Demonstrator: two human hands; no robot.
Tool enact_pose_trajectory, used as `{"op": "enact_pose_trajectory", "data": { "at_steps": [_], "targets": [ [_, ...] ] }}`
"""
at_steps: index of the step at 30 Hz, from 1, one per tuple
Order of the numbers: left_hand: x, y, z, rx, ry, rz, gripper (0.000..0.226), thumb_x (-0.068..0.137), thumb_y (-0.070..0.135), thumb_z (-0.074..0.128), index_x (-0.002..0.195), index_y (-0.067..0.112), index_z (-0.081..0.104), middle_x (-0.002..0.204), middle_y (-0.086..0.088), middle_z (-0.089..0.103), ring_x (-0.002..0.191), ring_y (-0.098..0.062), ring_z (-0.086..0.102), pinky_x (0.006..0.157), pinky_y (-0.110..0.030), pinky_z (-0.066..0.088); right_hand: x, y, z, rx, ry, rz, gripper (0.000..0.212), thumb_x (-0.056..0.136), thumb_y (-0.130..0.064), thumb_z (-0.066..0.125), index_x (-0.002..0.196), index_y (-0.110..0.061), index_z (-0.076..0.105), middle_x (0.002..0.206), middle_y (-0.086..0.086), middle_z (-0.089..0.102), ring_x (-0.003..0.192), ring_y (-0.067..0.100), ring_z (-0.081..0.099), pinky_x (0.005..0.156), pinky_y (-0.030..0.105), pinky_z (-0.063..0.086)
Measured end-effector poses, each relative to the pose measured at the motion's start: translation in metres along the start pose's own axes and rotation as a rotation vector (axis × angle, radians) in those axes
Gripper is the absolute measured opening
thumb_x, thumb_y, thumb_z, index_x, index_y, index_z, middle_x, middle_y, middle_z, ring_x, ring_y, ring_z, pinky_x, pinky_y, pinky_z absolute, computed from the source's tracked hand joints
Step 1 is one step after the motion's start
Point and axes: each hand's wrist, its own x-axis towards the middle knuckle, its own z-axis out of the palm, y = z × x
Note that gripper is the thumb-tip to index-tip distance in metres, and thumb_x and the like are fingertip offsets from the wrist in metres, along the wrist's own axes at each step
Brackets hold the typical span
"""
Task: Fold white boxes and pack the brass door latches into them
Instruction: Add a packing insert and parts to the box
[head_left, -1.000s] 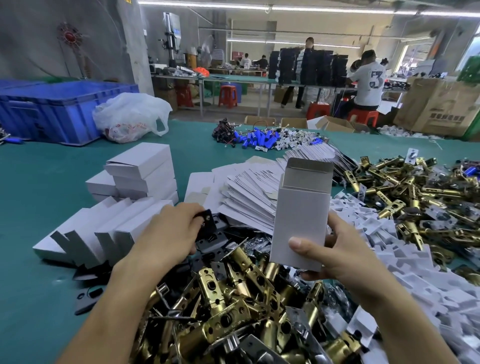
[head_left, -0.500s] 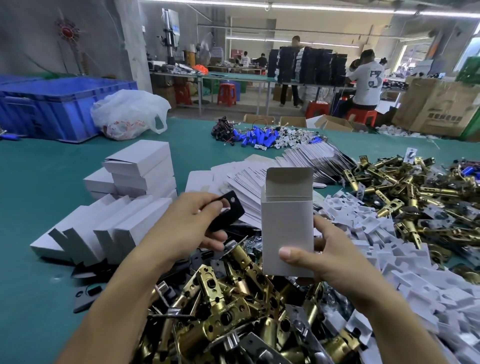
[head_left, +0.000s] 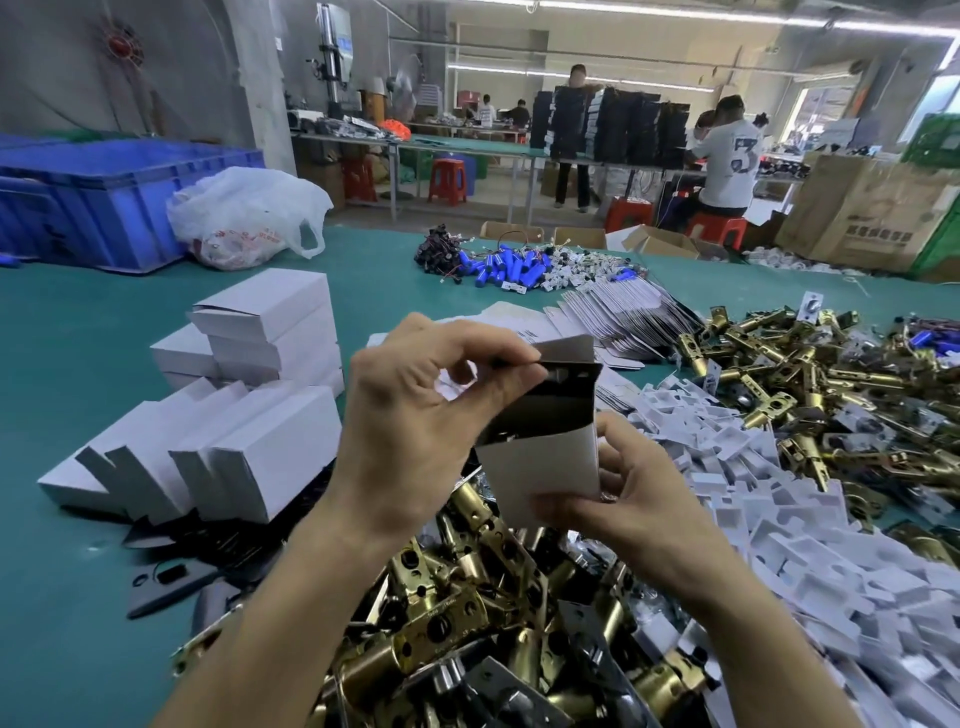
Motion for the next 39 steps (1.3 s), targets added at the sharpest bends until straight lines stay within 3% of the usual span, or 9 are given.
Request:
{"op": "enact_pose_trajectory", "data": {
  "at_steps": [6,12,17,21,24,27,32,34,39],
  "targets": [
    [-0.006,-0.006,0.006,0.053,0.012,-0.024,0.014,0.078,0.021,0.082,0.090,0.025,0.075,0.084,0.011,0.052,0.076,0.003,0.050,0.070,-0.009,0.036,0.001,-0.002,0.006,0.057,-0.003,-0.047,0.054,0.076,0.003,0.081,0.119,-0.022,0.060,0.105,0.007,0.074,0.100,0.025,0.070,0.084,0.047,0.060],
    [-0.009,-0.007,0.013,0.119,0.044,-0.210,0.020,0.076,0.020,0.087,0.085,0.035,0.078,0.083,0.008,0.049,0.076,0.003,0.047,0.069,-0.008,0.035,0.000,-0.002,0.005,0.094,-0.020,-0.036,0.052,0.076,0.000,0.081,0.113,-0.032,0.063,0.104,0.006,0.075,0.101,0.029,0.070,0.084,0.048,0.060],
    [-0.006,-0.009,0.006,0.159,-0.077,-0.302,0.022,0.082,0.024,0.082,0.074,0.043,0.074,0.077,0.014,0.054,0.069,0.007,0.052,0.062,-0.005,0.036,0.000,-0.001,0.006,0.151,-0.029,-0.011,0.050,0.070,-0.006,0.082,0.110,-0.030,0.064,0.101,0.009,0.075,0.095,0.027,0.073,0.078,0.045,0.061],
    [-0.007,-0.018,0.004,0.309,-0.080,-0.337,0.025,0.085,0.031,0.078,0.062,0.032,0.069,0.077,0.011,0.056,0.068,-0.005,0.053,0.061,-0.023,0.040,-0.001,-0.001,0.005,0.149,-0.010,0.006,0.042,0.069,-0.007,0.083,0.099,-0.031,0.065,0.096,0.009,0.075,0.090,0.026,0.074,0.072,0.036,0.061],
    [-0.006,-0.018,0.005,0.225,-0.039,-0.331,0.029,0.083,0.030,0.081,0.061,0.037,0.065,0.076,0.011,0.061,0.067,-0.005,0.057,0.058,-0.012,0.040,-0.001,-0.003,0.006,0.157,-0.011,-0.004,0.041,0.075,-0.002,0.083,0.101,-0.026,0.063,0.097,0.010,0.076,0.090,0.028,0.074,0.073,0.036,0.061],
    [-0.008,-0.010,0.012,0.032,0.009,-0.327,0.015,0.086,0.043,0.074,0.086,0.040,0.058,0.087,0.018,0.064,0.074,-0.004,0.066,0.059,-0.014,0.049,-0.003,-0.007,0.006,0.231,0.000,-0.006,0.046,0.072,-0.010,0.081,0.111,-0.019,0.061,0.100,0.012,0.076,0.091,0.028,0.074,0.072,0.035,0.061],
    [-0.015,-0.012,0.020,-0.266,-0.299,-0.581,0.066,0.066,0.061,0.075,0.122,0.044,0.047,0.116,0.008,0.068,0.094,-0.013,0.074,0.073,-0.032,0.060,-0.004,-0.014,0.002,0.378,0.046,-0.027,0.053,0.073,-0.020,0.082,0.121,-0.021,0.061,0.105,0.015,0.074,0.098,0.031,0.072,0.078,0.038,0.061],
    [-0.019,-0.014,0.024,-0.364,-0.399,-0.644,0.051,0.071,0.047,0.080,0.117,0.036,0.061,0.108,0.009,0.074,0.093,-0.008,0.074,0.070,-0.023,0.058,-0.003,-0.017,-0.001,0.338,0.054,-0.031,0.051,0.075,-0.032,0.082,0.123,-0.027,0.063,0.111,0.011,0.073,0.101,0.030,0.072,0.080,0.042,0.060],
    [-0.027,-0.020,0.035,-0.533,-0.272,-0.727,0.041,0.073,0.038,0.079,0.110,0.025,0.068,0.098,0.007,0.078,0.088,-0.006,0.074,0.069,-0.017,0.056,-0.005,-0.019,-0.008,0.223,-0.011,0.029,0.029,0.092,-0.043,0.054,0.118,-0.045,0.067,0.114,-0.006,0.071,0.102,0.011,0.070,0.076,0.030,0.059]
  ]
}}
